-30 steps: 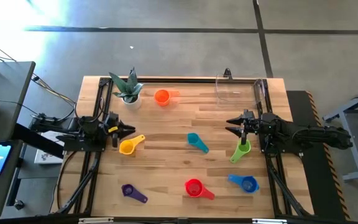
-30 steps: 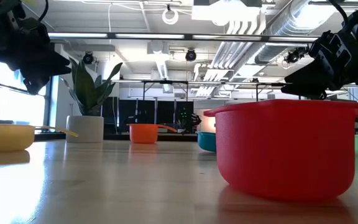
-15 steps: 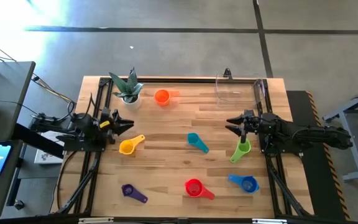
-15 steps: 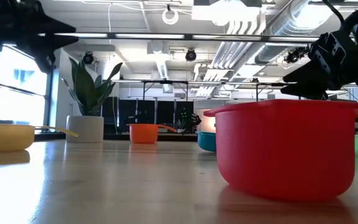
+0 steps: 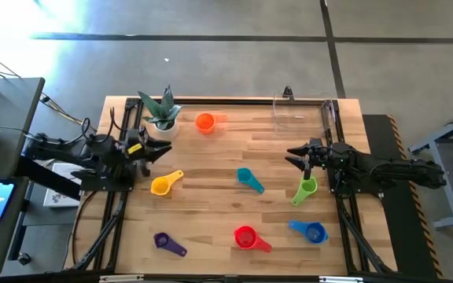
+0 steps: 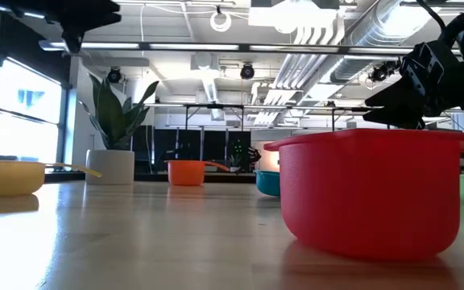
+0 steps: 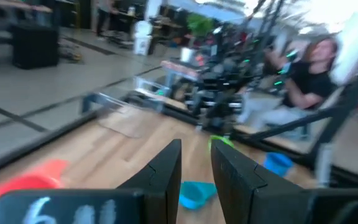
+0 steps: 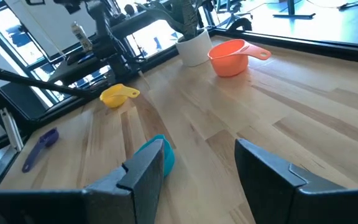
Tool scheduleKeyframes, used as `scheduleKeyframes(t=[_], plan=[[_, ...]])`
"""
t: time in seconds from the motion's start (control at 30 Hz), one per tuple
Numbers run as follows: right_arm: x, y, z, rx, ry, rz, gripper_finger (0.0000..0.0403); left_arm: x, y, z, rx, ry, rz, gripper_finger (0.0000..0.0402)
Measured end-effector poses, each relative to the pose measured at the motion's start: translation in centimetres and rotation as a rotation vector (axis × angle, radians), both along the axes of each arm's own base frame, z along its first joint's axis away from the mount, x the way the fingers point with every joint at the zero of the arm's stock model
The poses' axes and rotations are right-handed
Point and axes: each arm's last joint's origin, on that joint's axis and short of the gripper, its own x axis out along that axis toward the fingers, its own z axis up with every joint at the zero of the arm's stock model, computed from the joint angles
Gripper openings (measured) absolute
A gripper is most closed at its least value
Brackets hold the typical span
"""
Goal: Nest measuring cups in basket
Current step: Move the orange measuring cup to the center
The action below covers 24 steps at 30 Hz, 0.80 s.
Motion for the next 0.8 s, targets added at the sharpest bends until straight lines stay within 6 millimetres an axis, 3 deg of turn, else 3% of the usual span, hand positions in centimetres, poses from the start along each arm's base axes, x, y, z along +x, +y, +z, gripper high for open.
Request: scheduleKeyframes(t=[0.4, 0.63, 0.8], plan=[[0.0, 0.0, 0.0, -0.001, 0.000, -0.003, 0.0188, 6.0, 1.8, 5.0, 0.172, 0.157, 0.154, 0.0078], [0.0, 0.0, 0.0, -0.026, 0.006, 0.002, 0.0188, 9.1, 3.6, 6.0, 0.250, 0.244, 0.200, 0.0078], [0.0, 0.0, 0.0, 0.003, -0.003, -0.003, 0.0188, 11.4, 5.5, 5.4, 0.292, 0.343, 0.249, 0.0078]])
